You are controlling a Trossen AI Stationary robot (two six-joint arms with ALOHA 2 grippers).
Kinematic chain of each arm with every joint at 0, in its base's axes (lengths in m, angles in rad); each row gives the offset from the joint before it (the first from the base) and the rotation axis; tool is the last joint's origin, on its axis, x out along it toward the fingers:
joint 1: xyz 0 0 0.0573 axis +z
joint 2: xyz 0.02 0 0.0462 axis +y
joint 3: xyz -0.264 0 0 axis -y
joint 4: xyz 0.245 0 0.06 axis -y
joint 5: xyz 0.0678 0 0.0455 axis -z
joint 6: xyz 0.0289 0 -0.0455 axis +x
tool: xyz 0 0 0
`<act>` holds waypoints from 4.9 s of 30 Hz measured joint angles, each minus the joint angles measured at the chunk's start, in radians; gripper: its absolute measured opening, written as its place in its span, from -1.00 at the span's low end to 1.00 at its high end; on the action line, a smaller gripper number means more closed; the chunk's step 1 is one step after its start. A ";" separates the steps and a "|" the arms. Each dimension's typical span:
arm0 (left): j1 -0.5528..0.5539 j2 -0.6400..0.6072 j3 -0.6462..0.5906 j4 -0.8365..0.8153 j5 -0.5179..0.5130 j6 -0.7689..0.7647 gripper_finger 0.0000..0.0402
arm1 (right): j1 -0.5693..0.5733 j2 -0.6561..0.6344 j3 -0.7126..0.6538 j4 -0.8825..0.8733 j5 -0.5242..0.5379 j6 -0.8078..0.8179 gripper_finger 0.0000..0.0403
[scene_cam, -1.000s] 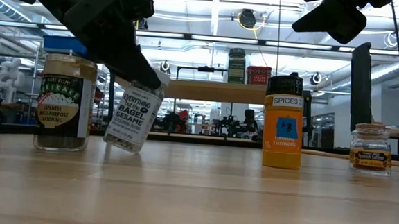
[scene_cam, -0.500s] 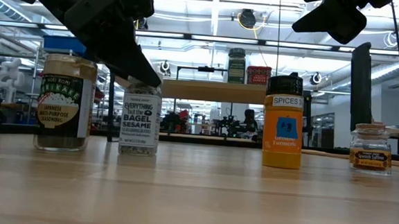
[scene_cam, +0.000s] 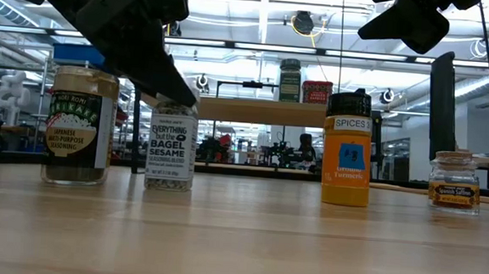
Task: Shelf spices
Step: Remove the white seasoning bottle from the shelf, then put the black seasoning bottle in the center of the table and put the green seasoning bottle beside the black seasoning bottle
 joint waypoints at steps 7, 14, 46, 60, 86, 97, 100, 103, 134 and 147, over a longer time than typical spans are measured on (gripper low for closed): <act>-0.011 0.000 0.000 0.000 0.003 0.018 0.04 | 0.000 0.000 0.000 0.000 0.000 0.000 0.20; -0.026 -0.032 0.000 -0.013 0.006 0.015 0.09 | 0.000 0.000 0.000 0.001 0.000 0.000 0.20; -0.030 -0.069 0.001 -0.154 0.001 -0.008 0.33 | 0.000 0.000 0.000 0.001 0.000 0.000 0.20; -0.027 -0.099 0.172 -0.300 -0.013 0.109 0.33 | 0.000 0.000 0.000 -0.004 -0.001 -0.003 0.20; 0.503 -0.103 0.560 -0.250 0.253 0.491 0.34 | 0.000 0.000 0.000 0.002 -0.003 0.011 0.20; 0.635 -0.067 0.560 -0.098 0.332 0.640 0.56 | 0.000 0.000 0.000 -0.002 -0.001 0.010 0.20; 0.636 -0.059 0.560 -0.059 0.313 0.661 0.56 | 0.000 0.000 0.000 -0.001 -0.001 0.009 0.20; 0.636 -0.040 0.560 -0.037 0.269 0.581 0.56 | 0.000 0.000 0.000 -0.001 -0.001 0.008 0.20; 0.757 0.171 0.560 0.097 0.531 0.565 0.98 | 0.000 0.000 0.000 -0.008 0.000 0.008 0.20; 0.797 0.202 0.559 0.139 0.559 0.515 0.98 | -0.002 0.036 0.000 -0.005 0.000 0.008 0.20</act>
